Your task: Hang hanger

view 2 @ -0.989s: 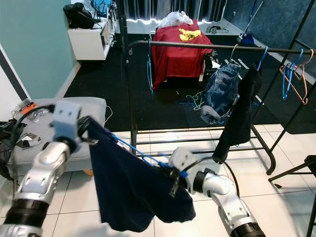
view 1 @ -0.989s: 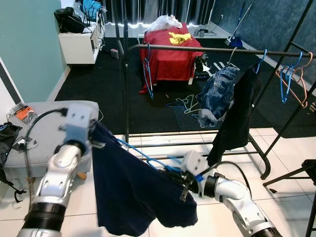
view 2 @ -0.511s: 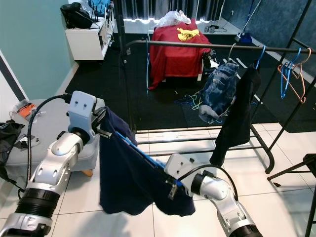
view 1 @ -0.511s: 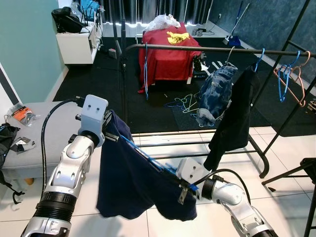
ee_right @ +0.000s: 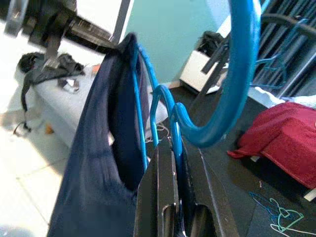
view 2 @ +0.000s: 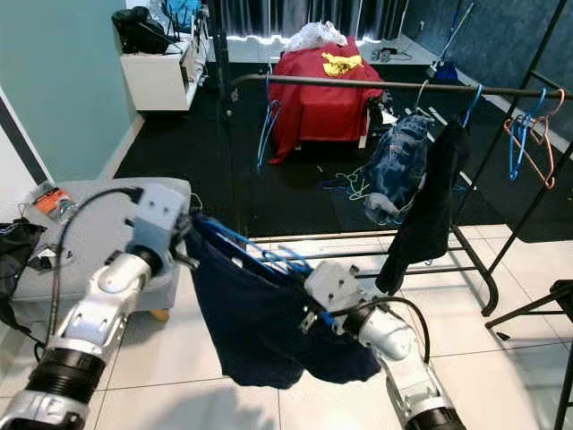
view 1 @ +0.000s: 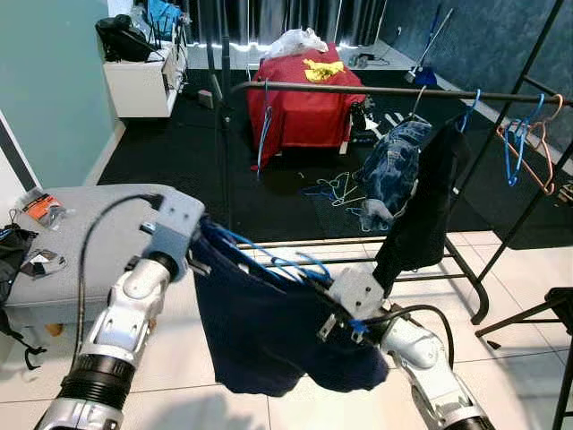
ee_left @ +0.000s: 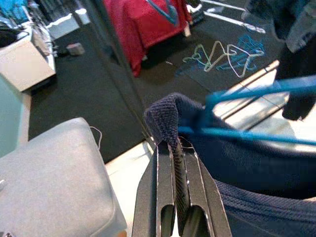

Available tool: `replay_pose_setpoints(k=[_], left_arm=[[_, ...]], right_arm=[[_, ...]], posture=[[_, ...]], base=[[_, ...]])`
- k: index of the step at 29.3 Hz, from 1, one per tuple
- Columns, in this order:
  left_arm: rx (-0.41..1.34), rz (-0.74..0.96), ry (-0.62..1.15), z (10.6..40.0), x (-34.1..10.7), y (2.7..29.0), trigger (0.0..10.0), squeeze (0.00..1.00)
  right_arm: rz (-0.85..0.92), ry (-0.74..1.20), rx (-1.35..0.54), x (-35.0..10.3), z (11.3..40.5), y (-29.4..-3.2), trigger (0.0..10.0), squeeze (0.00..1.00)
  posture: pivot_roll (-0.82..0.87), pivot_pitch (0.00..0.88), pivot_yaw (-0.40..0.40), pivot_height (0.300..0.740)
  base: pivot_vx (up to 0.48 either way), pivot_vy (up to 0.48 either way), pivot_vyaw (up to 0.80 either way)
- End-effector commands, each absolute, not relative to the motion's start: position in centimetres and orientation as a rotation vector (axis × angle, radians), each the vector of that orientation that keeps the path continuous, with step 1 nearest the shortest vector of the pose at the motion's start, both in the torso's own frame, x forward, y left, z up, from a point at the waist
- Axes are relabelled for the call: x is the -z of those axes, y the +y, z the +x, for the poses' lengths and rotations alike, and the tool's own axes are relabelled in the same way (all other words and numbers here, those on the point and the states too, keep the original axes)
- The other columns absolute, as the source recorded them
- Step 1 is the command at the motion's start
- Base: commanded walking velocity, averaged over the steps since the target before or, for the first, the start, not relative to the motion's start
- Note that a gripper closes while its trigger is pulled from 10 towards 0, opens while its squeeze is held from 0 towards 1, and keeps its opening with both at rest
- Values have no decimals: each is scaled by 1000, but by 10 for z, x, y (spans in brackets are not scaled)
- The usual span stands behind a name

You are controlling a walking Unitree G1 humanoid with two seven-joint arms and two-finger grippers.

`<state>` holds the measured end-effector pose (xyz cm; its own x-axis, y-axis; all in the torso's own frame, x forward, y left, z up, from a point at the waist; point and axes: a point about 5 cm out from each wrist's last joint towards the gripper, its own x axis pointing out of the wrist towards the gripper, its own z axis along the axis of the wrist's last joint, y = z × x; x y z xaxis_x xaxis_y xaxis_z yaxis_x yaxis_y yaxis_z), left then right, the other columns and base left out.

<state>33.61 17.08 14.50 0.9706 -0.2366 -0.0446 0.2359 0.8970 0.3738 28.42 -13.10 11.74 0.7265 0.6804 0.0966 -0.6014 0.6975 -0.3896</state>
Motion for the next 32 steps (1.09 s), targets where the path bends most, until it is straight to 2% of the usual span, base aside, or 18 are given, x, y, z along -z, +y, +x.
replay_pose_setpoints(k=[1, 10, 14, 17, 20, 23, 32], left_arm=[[271, 415, 19, 334, -139, 169, 0, 0], [255, 383, -14, 335, -147, 171, 0, 0], [256, 367, -31, 334, -151, 172, 0, 0], [236, 323, -66, 336, -161, 172, 0, 0], [236, 323, -66, 336, -161, 172, 0, 0], [239, 309, -106, 342, -173, 169, 0, 0], [271, 310, -134, 346, -182, 160, 0, 0]], right_arm=[[-297, -298, -654, -132, 291, -137, 10000, 0], [-311, -180, -531, -121, 302, -153, 10000, 0], [-271, -111, -405, -116, 308, -169, 10000, 0], [-301, -7, -545, -100, 301, -164, 10000, 0], [-301, -7, -545, -100, 301, -164, 10000, 0], [-522, 107, -889, -72, 273, -143, 10000, 0], [-649, 65, -957, -72, 274, -130, 10000, 0]], posture=[[-3, 0, -17, 740], [-6, 6, -21, 740], [-6, 9, -21, 740], [-9, 15, -21, 740], [-9, 15, -21, 740], [-8, 15, -21, 740], [-7, 13, -16, 740]], base=[[0, 0, 0], [0, 0, 0], [0, 0, 0], [0, 0, 0], [0, 0, 0], [0, 0, 0], [0, 0, 0]])
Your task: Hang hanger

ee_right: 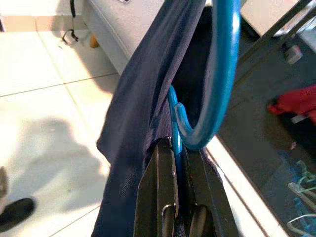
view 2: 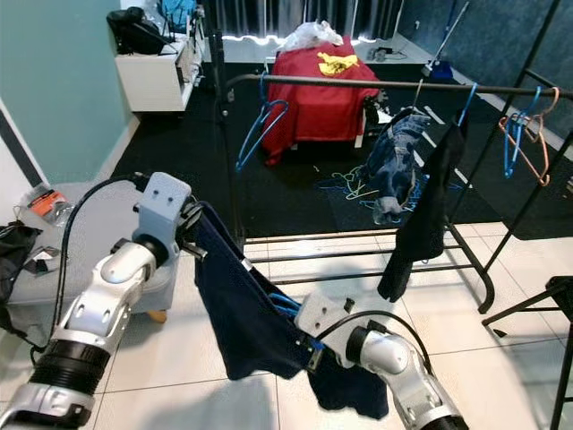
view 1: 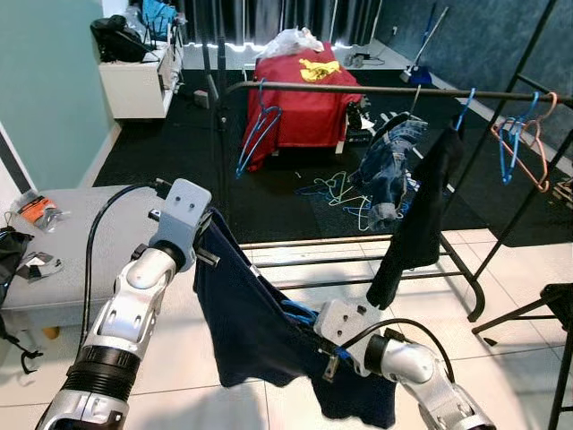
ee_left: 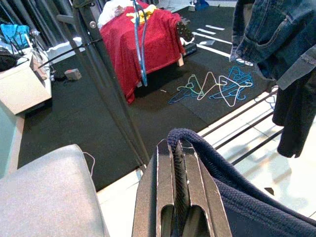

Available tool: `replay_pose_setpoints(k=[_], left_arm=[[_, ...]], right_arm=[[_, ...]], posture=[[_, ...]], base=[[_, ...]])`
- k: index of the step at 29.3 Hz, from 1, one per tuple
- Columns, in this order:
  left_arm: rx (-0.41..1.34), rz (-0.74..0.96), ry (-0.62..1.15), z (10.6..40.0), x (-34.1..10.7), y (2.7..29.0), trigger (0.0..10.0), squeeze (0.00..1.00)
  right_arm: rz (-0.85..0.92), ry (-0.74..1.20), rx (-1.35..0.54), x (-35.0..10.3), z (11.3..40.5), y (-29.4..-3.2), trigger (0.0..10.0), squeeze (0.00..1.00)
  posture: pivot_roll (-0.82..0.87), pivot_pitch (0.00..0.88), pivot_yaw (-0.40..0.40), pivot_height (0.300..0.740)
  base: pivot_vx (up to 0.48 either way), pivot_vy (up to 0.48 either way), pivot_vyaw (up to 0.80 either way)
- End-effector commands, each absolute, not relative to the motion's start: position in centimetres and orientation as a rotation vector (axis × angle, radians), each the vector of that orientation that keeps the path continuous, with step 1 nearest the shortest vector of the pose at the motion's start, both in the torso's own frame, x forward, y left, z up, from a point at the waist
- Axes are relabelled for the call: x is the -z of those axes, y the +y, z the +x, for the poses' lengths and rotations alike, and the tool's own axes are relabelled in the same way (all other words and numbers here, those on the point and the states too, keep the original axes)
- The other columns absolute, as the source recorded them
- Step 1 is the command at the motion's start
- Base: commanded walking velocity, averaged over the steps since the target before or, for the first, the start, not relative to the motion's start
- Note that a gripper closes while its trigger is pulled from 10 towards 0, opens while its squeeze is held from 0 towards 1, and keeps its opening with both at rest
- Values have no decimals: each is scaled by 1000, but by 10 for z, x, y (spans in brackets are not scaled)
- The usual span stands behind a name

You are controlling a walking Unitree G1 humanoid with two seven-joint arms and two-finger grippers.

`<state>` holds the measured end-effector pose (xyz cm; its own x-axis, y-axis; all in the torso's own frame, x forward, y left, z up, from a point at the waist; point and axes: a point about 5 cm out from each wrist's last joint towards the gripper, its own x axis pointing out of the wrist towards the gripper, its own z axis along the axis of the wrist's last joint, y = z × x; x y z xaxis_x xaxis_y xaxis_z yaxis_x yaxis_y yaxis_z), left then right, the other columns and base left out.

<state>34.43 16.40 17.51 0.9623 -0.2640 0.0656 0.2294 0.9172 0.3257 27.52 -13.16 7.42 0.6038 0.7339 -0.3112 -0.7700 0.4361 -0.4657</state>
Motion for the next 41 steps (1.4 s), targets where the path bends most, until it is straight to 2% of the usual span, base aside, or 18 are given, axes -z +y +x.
replay_pose_setpoints(k=[1, 7, 10, 11, 17, 20, 23, 30, 41], left_arm=[[271, 310, -134, 346, -182, 160, 0, 0], [297, 319, -149, 347, -187, 155, 0, 0], [290, 319, -147, 348, -186, 156, 0, 0], [290, 319, -147, 348, -186, 156, 0, 0], [280, 323, -141, 349, -185, 158, 0, 0], [282, 327, -140, 350, -185, 158, 0, 0], [283, 332, -139, 351, -185, 159, 0, 0], [279, 333, -138, 352, -185, 159, 0, 0], [275, 329, -136, 351, -185, 160, 0, 0]], right_arm=[[-649, 65, -957, -72, 274, -130, 10000, 0], [-684, -15, -918, -81, 282, -128, 10000, 0], [-704, -56, -755, -89, 292, -136, 10000, 0], [-704, -56, -755, -89, 292, -136, 10000, 0], [-510, 10, -575, -80, 290, -145, 10000, 0], [-410, -24, -623, -79, 282, -138, 10000, 0], [-385, -77, -699, -82, 277, -130, 10000, 0], [-322, -155, -690, -94, 277, -126, 10000, 0], [-390, -109, -771, -92, 277, -126, 10000, 0]], posture=[[-7, 13, -16, 740], [-5, 9, -16, 740], [-6, 8, -17, 740], [-6, 8, -17, 740], [-7, 5, -13, 740], [-8, 4, -9, 740], [-8, 4, -7, 740], [-7, 3, -12, 740], [-8, 1, -12, 740]], base=[[0, 0, 0], [0, 0, 0], [0, 0, 0], [0, 0, 0], [0, 0, 0], [0, 0, 0], [0, 0, 0], [0, 0, 0], [0, 0, 0]])
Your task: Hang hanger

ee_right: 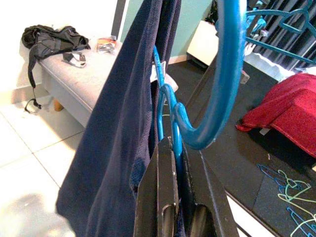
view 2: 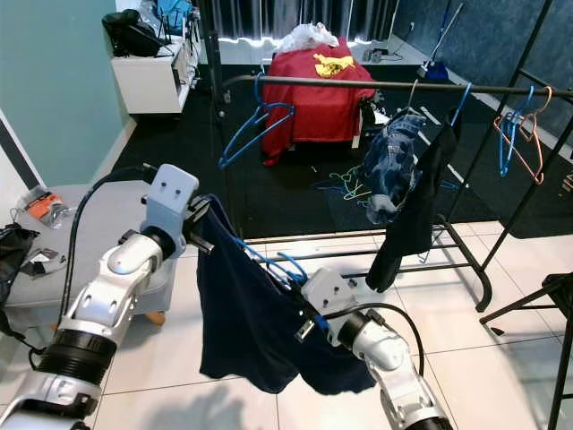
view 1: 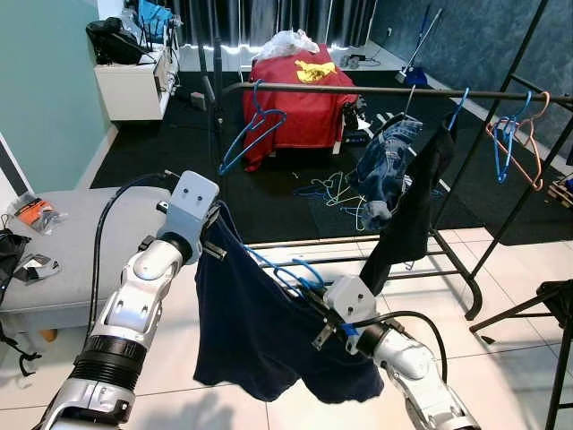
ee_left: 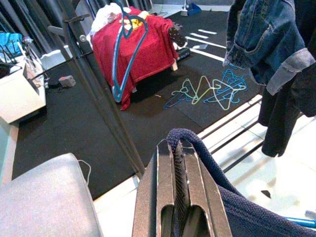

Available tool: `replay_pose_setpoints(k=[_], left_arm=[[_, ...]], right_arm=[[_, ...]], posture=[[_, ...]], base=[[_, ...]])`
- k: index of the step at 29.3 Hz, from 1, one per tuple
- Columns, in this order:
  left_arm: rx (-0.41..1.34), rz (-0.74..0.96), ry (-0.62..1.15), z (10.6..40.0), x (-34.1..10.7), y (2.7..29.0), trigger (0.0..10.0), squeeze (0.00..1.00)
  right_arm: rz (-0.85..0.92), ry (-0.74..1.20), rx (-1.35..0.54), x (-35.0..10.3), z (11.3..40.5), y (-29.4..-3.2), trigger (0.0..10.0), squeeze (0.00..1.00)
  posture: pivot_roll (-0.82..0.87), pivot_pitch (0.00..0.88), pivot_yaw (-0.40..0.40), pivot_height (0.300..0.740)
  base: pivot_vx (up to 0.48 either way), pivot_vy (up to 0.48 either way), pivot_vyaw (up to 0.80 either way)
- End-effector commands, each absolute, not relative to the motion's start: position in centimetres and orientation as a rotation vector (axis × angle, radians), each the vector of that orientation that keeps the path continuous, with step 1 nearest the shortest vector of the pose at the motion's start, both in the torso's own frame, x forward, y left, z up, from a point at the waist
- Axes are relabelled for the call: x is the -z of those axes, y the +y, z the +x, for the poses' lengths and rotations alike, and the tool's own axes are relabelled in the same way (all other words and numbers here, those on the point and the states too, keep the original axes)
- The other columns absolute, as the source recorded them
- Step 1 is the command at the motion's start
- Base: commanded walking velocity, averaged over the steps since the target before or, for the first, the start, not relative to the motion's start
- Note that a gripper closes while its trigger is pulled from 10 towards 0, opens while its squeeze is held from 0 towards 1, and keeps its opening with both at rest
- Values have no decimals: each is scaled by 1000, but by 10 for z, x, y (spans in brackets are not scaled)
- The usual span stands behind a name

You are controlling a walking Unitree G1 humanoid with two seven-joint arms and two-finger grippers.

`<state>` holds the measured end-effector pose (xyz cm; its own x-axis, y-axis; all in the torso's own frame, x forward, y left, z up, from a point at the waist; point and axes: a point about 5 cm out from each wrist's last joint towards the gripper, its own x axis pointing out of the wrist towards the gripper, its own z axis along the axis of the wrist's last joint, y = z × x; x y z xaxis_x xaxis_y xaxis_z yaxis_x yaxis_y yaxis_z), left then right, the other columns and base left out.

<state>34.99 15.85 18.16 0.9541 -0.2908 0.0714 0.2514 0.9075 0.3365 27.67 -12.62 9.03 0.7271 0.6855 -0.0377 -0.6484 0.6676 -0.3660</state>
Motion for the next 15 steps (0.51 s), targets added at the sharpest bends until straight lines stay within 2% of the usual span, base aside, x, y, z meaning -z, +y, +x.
replay_pose_setpoints(k=[1, 9, 15], left_arm=[[275, 329, -136, 351, -185, 160, 0, 0], [278, 327, -135, 350, -184, 159, 0, 0], [278, 326, -133, 350, -183, 159, 0, 0]], right_arm=[[-390, -109, -771, -92, 277, -126, 10000, 0], [-399, -271, -764, -112, 275, -129, 10000, 0], [-418, -302, -812, -116, 272, -125, 10000, 0]], posture=[[-8, 1, -12, 740], [-9, 0, -11, 740], [-9, 0, -11, 740]], base=[[0, 0, 0], [0, 0, 0], [0, 0, 0]])
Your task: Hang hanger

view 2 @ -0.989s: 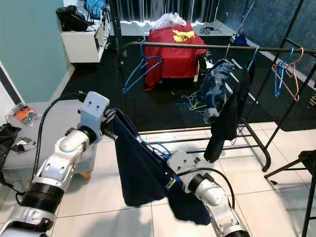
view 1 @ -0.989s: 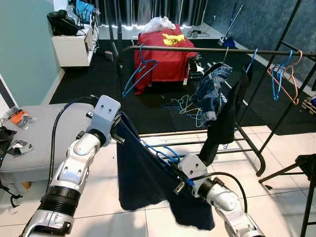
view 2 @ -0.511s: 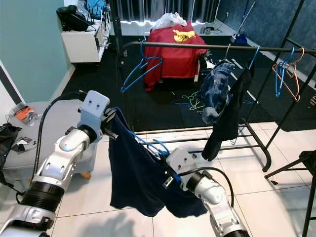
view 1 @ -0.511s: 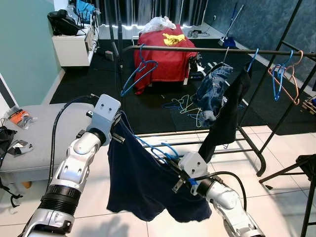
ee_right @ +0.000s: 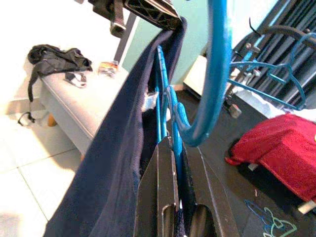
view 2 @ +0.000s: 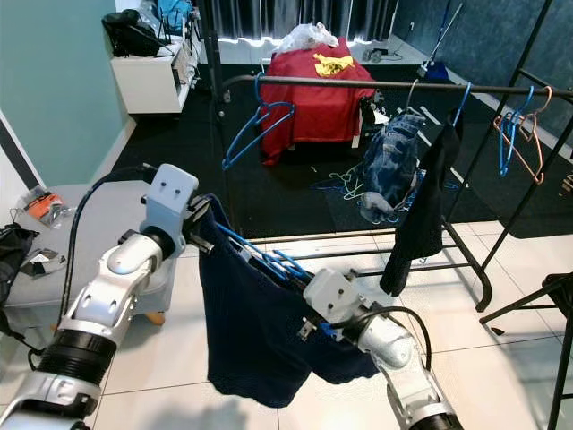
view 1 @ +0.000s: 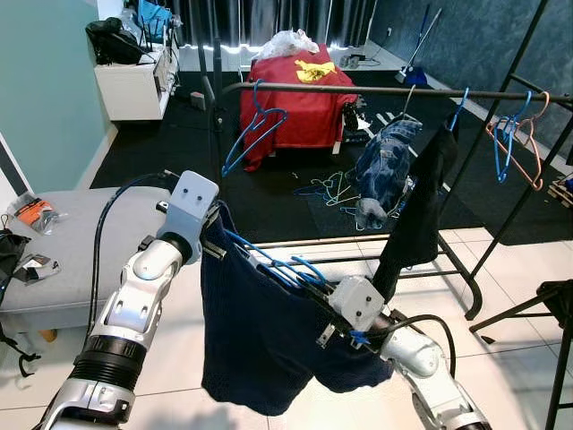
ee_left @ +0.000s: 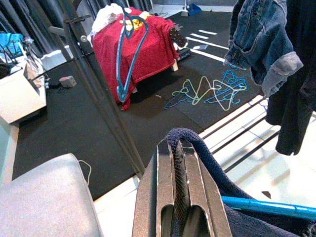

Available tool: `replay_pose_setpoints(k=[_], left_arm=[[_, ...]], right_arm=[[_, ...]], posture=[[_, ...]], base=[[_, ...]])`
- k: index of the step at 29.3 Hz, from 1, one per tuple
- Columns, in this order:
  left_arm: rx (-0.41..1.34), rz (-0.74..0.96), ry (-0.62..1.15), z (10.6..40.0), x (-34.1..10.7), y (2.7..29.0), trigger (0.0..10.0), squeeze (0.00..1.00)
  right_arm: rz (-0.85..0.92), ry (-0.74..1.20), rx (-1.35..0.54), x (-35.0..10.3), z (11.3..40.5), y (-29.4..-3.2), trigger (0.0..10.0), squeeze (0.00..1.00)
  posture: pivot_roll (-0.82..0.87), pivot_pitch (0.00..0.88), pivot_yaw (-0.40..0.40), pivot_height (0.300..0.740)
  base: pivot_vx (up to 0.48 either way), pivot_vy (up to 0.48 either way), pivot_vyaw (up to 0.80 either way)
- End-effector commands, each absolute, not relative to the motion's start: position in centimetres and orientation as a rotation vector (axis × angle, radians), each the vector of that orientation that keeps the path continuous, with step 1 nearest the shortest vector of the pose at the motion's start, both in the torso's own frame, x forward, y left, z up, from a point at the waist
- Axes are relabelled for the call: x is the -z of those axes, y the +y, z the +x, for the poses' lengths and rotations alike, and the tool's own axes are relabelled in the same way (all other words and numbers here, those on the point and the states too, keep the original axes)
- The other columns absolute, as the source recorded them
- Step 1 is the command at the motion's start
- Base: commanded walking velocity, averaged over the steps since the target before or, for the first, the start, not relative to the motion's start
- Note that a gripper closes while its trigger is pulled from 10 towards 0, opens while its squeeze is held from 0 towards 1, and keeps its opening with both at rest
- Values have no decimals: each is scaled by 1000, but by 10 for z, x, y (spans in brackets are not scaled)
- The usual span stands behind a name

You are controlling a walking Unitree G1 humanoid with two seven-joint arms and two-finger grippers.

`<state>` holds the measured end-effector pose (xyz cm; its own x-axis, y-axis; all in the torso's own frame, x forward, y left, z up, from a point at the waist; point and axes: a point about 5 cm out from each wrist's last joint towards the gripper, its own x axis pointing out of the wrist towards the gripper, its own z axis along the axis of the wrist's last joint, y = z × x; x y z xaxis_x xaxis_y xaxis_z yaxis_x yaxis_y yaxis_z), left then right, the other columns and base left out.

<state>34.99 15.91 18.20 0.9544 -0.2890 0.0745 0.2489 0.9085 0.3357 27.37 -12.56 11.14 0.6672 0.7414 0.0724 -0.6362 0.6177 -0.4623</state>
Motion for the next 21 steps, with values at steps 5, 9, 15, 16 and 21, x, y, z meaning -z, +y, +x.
replay_pose_setpoints(k=[5, 9, 15, 16, 21], left_arm=[[274, 324, -129, 350, -182, 159, 0, 0], [237, 313, -108, 353, -178, 163, 0, 0], [134, 313, -90, 362, -177, 180, 0, 0], [134, 313, -90, 362, -177, 180, 0, 0], [79, 330, -94, 369, -185, 196, 0, 0]], right_arm=[[-426, -343, -808, -119, 268, -126, 10000, 0], [-430, -366, -773, -119, 266, -130, 10000, 0], [-366, -299, -644, -104, 259, -143, 10000, 0], [-366, -299, -644, -104, 259, -143, 10000, 0], [-324, -293, -629, -98, 251, -146, 10000, 0]], posture=[[-9, 0, -15, 740], [-10, 0, -16, 740], [-18, 0, -14, 740], [-18, 0, -14, 740], [-19, 0, -12, 740]], base=[[0, 0, 0], [0, 0, 0], [0, 0, 0], [0, 0, 0], [0, 0, 0]])
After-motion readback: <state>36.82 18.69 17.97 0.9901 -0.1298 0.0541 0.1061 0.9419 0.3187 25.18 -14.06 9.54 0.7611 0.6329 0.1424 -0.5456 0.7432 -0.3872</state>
